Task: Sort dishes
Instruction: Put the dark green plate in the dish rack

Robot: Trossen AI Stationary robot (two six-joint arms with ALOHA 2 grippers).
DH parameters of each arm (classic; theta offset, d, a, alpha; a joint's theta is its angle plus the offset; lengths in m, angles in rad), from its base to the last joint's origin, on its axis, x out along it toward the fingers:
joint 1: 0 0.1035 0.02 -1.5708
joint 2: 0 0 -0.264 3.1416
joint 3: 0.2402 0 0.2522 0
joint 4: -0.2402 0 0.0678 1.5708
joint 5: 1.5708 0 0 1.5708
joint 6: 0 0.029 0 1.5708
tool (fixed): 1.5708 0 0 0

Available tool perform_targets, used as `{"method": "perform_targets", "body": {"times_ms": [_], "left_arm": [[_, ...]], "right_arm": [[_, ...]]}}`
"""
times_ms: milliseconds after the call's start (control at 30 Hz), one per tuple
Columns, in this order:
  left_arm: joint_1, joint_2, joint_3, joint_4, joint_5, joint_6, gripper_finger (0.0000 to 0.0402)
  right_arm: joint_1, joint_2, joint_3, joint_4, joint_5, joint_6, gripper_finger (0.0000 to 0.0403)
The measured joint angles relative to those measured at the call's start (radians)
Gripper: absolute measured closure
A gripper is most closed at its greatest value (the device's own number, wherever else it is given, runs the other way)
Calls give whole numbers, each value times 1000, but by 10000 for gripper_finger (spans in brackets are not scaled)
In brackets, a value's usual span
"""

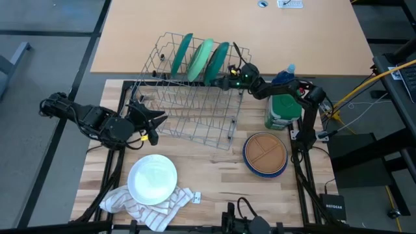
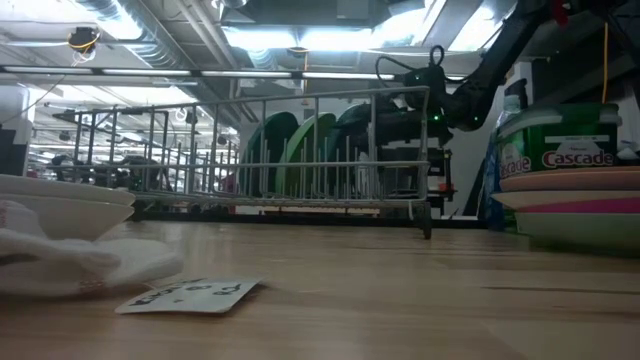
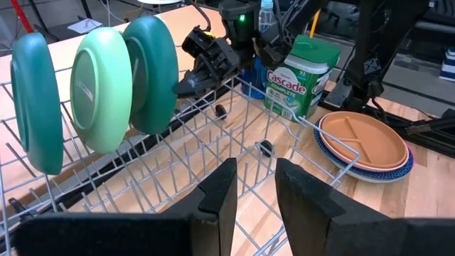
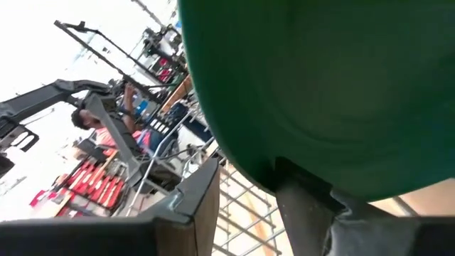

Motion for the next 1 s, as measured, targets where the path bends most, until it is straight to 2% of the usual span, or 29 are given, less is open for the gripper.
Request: {"method": "perform_targets", "body": {"times_ms": [367, 1000], "left_arm": [[0, 0, 0, 0, 0, 0, 314], [0, 0, 0, 0, 0, 0, 314]], "right_arm": [[-50, 0, 1, -1, -158, 75, 270], [-60, -2, 1, -69, -107, 97, 270]]}}
